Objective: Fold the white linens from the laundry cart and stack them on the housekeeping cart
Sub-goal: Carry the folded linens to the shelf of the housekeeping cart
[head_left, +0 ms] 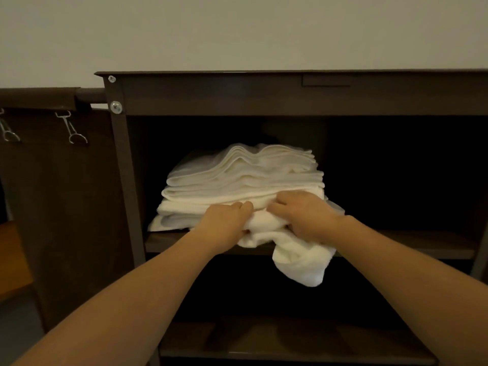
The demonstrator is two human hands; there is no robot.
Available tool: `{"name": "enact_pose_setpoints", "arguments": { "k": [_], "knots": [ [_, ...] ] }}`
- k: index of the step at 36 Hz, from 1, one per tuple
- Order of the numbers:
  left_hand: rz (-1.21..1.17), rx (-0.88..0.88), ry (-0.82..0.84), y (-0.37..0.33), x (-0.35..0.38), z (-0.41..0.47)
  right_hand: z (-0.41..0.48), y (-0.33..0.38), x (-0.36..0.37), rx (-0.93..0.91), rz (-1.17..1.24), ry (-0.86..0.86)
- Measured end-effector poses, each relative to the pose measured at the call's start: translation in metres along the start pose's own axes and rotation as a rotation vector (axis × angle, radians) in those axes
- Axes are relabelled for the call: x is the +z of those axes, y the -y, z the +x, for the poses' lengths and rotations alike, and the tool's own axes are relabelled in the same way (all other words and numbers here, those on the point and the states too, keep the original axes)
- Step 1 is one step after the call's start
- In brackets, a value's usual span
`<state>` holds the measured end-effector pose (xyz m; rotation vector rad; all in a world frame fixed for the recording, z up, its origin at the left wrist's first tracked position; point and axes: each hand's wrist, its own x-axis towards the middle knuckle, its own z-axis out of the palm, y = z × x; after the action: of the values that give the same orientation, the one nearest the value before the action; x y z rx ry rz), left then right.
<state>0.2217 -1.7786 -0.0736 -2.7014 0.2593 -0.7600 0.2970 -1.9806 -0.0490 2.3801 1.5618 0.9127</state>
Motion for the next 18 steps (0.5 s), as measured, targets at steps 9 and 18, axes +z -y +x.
{"name": "enact_pose_setpoints", "arguments": {
  "k": [9, 18],
  "knots": [
    [-0.098, 0.112, -0.086, -0.003, 0.003, -0.003, -0.034, 0.021, 0.001, 0.162, -0.122, 0.353],
    [-0.093, 0.275, -0.219, 0.005, 0.01, 0.0, 0.0, -0.025, -0.023, -0.105, 0.118, 0.332]
  ]
}}
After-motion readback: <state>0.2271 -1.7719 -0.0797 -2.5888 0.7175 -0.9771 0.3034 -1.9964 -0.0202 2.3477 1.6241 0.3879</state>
